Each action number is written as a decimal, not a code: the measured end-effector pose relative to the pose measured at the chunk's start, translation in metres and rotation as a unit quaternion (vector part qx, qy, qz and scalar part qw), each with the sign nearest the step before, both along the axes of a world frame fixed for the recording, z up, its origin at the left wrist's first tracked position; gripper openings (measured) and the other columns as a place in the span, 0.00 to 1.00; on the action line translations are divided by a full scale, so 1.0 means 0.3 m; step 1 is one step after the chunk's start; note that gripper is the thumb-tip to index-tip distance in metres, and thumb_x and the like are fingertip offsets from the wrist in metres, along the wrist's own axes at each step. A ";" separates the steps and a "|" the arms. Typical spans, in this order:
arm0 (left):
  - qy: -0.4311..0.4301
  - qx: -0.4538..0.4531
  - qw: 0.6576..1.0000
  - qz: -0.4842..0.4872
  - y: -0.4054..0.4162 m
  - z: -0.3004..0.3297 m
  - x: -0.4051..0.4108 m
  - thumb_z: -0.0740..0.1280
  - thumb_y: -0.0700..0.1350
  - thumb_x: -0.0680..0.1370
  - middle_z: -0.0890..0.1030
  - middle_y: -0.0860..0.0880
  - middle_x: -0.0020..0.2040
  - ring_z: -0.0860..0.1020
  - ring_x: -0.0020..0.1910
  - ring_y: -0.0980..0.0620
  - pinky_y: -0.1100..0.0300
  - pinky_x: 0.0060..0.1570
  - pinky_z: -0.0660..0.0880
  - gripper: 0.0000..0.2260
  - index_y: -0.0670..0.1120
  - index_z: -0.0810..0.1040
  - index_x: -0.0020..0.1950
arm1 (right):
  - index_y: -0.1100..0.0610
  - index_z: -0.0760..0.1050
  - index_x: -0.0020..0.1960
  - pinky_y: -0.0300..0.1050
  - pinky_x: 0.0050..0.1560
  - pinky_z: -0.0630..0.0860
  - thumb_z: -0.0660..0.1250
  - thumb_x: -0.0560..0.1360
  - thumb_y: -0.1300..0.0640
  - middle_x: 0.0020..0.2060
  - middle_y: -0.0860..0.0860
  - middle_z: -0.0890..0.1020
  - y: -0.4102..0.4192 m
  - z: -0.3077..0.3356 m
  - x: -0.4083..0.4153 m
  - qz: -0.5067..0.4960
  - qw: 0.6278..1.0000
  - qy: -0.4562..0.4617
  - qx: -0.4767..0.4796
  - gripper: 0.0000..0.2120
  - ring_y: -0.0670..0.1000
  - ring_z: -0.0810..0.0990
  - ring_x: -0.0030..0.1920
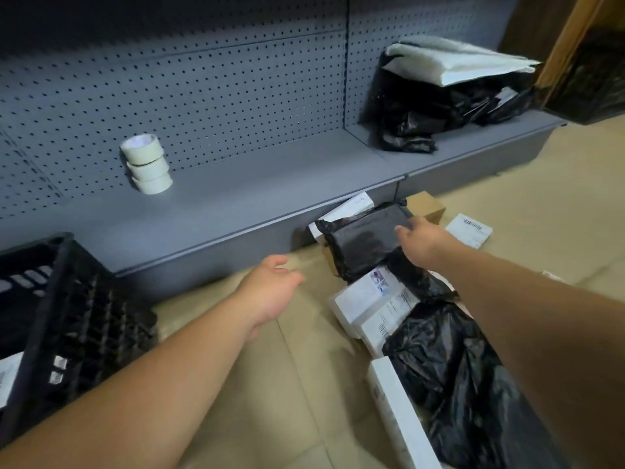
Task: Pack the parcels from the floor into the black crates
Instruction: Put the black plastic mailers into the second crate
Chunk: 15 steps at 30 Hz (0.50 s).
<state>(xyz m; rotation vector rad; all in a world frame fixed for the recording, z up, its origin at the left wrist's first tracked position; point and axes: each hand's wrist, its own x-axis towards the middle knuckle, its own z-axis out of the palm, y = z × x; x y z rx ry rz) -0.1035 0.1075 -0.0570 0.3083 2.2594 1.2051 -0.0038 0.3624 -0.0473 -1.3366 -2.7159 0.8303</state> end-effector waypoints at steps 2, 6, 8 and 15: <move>-0.010 -0.006 1.000 0.001 0.051 -0.029 0.007 0.69 0.50 0.79 0.78 0.55 0.61 0.75 0.47 0.61 0.65 0.42 0.67 0.25 0.54 0.70 0.75 | 0.63 0.71 0.65 0.55 0.58 0.73 0.53 0.84 0.50 0.59 0.64 0.78 0.057 -0.030 0.001 -0.012 1.000 0.011 -0.017 0.20 0.66 0.76 0.60; -0.027 -0.018 0.999 0.003 0.139 -0.072 -0.001 0.68 0.51 0.79 0.77 0.54 0.61 0.77 0.50 0.58 0.66 0.45 0.67 0.24 0.54 0.71 0.75 | 0.66 0.70 0.67 0.53 0.61 0.70 0.50 0.85 0.55 0.64 0.67 0.74 0.139 -0.080 -0.023 -0.040 0.997 0.017 -0.070 0.20 0.66 0.74 0.64; -0.044 -0.011 0.999 0.017 0.183 -0.091 -0.010 0.68 0.51 0.79 0.77 0.52 0.65 0.77 0.59 0.52 0.62 0.56 0.67 0.23 0.54 0.72 0.74 | 0.67 0.65 0.72 0.54 0.68 0.66 0.48 0.86 0.53 0.71 0.67 0.69 0.170 -0.108 -0.042 -0.050 0.995 0.018 -0.087 0.23 0.66 0.68 0.70; -0.091 0.065 0.992 0.065 0.352 -0.168 -0.024 0.68 0.51 0.80 0.79 0.50 0.66 0.77 0.64 0.52 0.50 0.72 0.69 0.18 0.54 0.75 0.71 | 0.66 0.63 0.75 0.54 0.74 0.60 0.44 0.86 0.50 0.74 0.65 0.66 0.313 -0.213 -0.118 -0.090 0.984 0.074 -0.136 0.26 0.64 0.65 0.74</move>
